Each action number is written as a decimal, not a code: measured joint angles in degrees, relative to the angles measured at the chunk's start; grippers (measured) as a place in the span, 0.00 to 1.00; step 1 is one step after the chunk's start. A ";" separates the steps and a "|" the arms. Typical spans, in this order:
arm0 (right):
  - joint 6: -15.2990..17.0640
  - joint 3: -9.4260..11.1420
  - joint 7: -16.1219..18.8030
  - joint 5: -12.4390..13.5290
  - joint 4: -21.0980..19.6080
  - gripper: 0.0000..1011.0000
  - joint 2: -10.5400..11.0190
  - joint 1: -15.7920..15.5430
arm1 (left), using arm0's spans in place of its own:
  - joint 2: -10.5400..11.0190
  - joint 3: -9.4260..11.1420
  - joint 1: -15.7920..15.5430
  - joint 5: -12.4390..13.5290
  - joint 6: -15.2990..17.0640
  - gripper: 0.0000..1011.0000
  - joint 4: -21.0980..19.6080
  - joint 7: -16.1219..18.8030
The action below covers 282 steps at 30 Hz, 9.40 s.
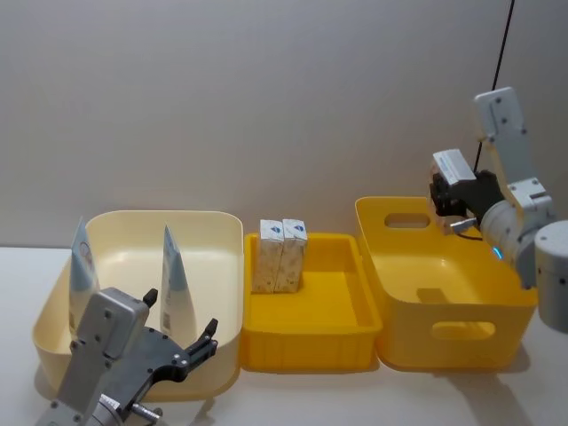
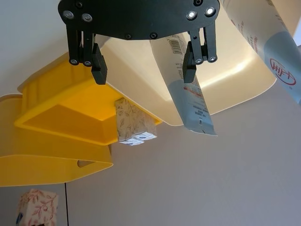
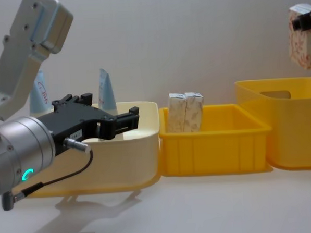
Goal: Bimanual collaborative sorting of washing and personal care products
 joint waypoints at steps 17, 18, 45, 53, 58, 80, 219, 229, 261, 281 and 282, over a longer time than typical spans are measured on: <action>9.35 -1.37 3.83 0.51 9.02 0.76 -2.31 6.65 | 0.00 0.00 0.00 0.00 0.00 0.99 0.00 0.00; 9.59 -1.41 3.94 0.52 9.31 0.78 -2.40 6.84 | 0.00 0.00 0.00 0.00 0.00 0.99 0.00 0.00; 12.96 -1.98 5.36 0.62 13.28 0.99 -3.55 9.54 | -2.44 -1.16 -5.17 -3.13 2.91 0.99 4.82 -3.88; 13.15 -2.03 5.41 0.62 13.49 0.99 -3.60 9.70 | -4.36 -2.14 -7.59 -4.31 3.20 0.99 8.78 -4.37; 13.22 -2.04 5.44 0.61 13.60 0.99 -3.63 9.77 | -5.70 -2.71 -9.46 -4.70 3.10 0.99 11.87 -4.61; 13.34 -2.03 5.49 0.61 13.75 0.99 -3.68 9.85 | -8.82 -3.14 -14.80 -4.88 1.45 0.95 19.96 -6.76; -2.37 -10.25 26.00 1.94 10.40 0.99 0.18 10.96 | -16.03 -9.03 -17.03 -6.20 -5.95 0.19 8.85 -8.42; -3.74 -13.13 28.40 1.14 11.49 0.99 0.54 12.07 | -16.71 -9.37 -16.29 -5.26 -5.40 0.19 7.95 -7.50; -11.89 -20.56 46.16 3.83 16.19 0.99 1.32 18.82 | -18.51 -10.24 -15.99 -3.00 -4.53 0.19 8.44 -7.13; -16.18 -22.25 46.49 4.17 17.74 0.99 -0.12 20.66 | -19.20 -10.94 -15.63 -2.12 -3.47 0.19 8.58 -7.58; -16.41 -22.34 46.44 4.15 18.01 0.99 -0.27 20.80 | -19.22 -10.99 -15.59 -2.08 -3.41 0.19 8.53 -7.60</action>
